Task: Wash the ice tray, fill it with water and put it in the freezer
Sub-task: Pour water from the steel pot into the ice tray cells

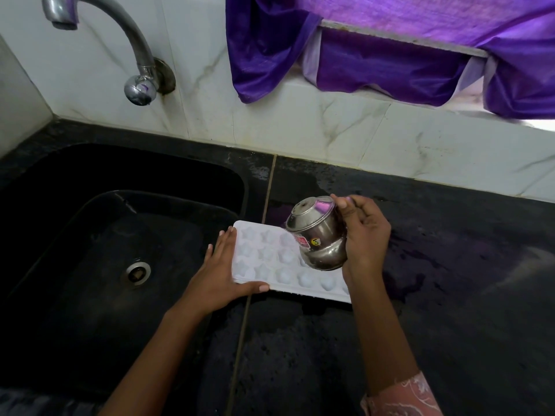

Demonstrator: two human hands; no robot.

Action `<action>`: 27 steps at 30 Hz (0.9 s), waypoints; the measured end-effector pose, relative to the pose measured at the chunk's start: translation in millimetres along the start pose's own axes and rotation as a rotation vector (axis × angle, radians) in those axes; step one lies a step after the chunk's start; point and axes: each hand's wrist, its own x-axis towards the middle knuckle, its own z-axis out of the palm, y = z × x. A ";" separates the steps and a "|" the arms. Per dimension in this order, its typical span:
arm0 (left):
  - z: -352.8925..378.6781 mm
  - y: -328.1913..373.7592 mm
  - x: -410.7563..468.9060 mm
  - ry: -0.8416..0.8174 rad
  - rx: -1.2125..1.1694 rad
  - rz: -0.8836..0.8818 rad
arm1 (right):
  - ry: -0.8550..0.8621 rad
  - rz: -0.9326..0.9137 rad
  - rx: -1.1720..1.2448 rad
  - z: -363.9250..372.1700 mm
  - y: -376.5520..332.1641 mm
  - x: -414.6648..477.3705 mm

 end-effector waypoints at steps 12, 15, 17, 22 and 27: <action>-0.8 2.3 -1.3 -0.005 -0.027 0.002 | -0.047 -0.061 -0.113 5.7 -2.4 1.2; -1.0 2.7 -1.4 -0.001 -0.030 -0.001 | -0.060 -0.082 -0.131 6.5 -3.5 1.8; -1.1 3.0 -1.9 0.000 -0.030 -0.004 | -0.065 -0.097 -0.152 6.8 -4.4 2.2; -0.9 2.8 -1.7 0.004 -0.028 0.001 | -0.058 -0.116 -0.194 7.8 -6.1 1.6; -0.5 2.2 -2.1 0.007 -0.031 -0.001 | -0.053 -0.114 -0.197 8.8 -6.0 0.7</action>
